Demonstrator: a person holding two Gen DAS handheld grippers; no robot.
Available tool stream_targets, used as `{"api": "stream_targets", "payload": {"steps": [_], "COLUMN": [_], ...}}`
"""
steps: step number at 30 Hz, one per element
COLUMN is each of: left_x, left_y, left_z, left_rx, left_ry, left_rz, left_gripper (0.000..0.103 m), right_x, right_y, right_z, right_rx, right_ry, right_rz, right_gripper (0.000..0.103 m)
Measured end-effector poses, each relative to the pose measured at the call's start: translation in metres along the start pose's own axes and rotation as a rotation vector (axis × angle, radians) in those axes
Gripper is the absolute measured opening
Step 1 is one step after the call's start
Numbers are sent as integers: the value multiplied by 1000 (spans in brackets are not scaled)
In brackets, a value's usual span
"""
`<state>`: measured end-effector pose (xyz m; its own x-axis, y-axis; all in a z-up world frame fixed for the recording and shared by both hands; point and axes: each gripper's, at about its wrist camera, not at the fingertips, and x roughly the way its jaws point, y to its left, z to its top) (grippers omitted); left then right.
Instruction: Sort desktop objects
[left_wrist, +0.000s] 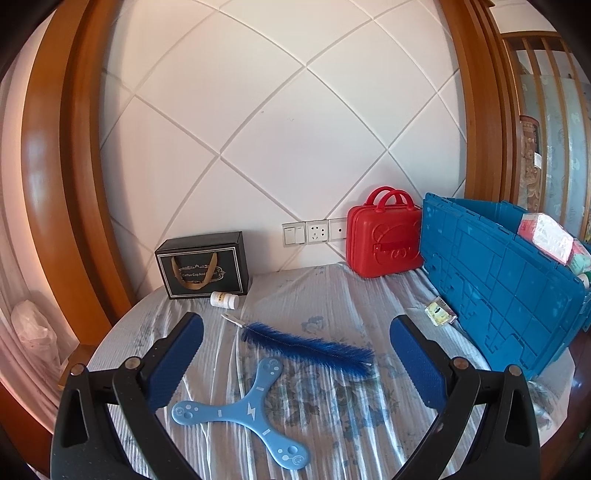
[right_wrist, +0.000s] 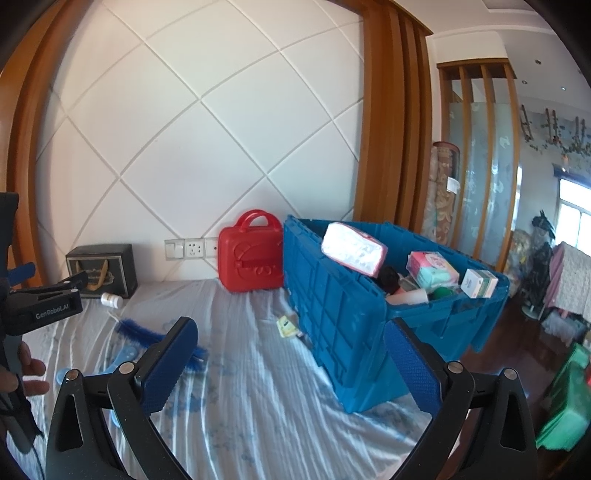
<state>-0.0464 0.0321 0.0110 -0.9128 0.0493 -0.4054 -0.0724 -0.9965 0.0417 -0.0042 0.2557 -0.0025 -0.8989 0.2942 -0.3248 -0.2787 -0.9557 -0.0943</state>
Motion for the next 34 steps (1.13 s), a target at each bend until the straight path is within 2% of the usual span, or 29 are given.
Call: {"api": "stream_targets", "payload": {"steps": [13,17,24,34], "left_x": [5,10,7,15], "left_y": [8,7,12,11], "left_z": [-1,-4,-4,-4], "left_rx": [-2,21,33,60], "left_ry": [19,38,-2,28], "left_rz": [14,57,82,57], "left_gripper": [102,103,103,103], "right_x": [1,1,2,3], "right_y": [7,8,13,16], "right_z": [-3,-3,-4,-4], "right_rx": [-11,-12,-29,-35], "right_ry": [7,5,6,8], "right_rz": [0,-2,4,11], "right_gripper": [103,103,103,103]}}
